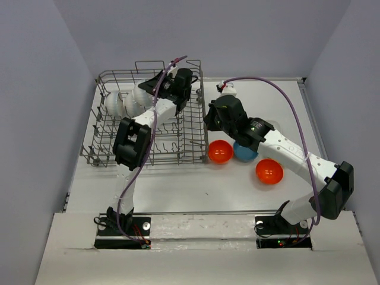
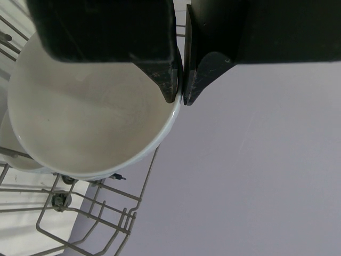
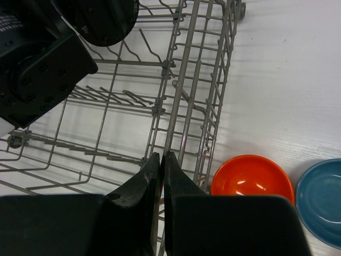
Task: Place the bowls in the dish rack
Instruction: Insert the bowl into the dish rack.
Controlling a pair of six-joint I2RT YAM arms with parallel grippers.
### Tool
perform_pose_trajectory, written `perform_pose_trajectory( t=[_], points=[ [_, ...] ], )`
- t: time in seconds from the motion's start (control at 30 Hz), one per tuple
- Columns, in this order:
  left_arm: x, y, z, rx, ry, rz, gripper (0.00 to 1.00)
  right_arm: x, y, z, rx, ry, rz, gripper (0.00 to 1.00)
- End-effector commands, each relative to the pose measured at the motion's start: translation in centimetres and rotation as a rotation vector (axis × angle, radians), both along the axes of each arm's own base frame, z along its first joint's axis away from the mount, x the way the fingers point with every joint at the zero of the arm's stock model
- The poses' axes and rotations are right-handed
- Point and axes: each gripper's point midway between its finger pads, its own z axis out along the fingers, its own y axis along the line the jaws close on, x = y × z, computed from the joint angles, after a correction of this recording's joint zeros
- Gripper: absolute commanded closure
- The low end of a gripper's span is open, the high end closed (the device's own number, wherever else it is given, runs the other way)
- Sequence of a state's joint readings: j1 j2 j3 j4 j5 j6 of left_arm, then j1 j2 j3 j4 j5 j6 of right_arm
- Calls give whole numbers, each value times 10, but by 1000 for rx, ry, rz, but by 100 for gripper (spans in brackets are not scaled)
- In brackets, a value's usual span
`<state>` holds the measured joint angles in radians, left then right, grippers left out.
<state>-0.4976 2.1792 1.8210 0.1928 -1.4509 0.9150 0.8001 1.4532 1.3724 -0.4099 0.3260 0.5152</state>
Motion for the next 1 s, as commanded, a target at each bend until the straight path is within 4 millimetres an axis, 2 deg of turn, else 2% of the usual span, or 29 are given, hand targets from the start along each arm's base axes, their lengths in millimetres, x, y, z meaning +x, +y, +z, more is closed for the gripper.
perform_pose_trajectory(
  t=[0.0, 0.53, 0.97],
  points=[
    [-28, 9, 30, -2, -53, 122, 100, 0, 3, -1, -29, -26, 29, 99],
    [-19, 6, 12, 23, -8, 105, 100, 3, 4, 1, -41, -31, 22, 99],
    [-19, 7, -6, 33, 11, 79, 100, 6, 6, 3, -42, -32, 19, 99]
  ],
)
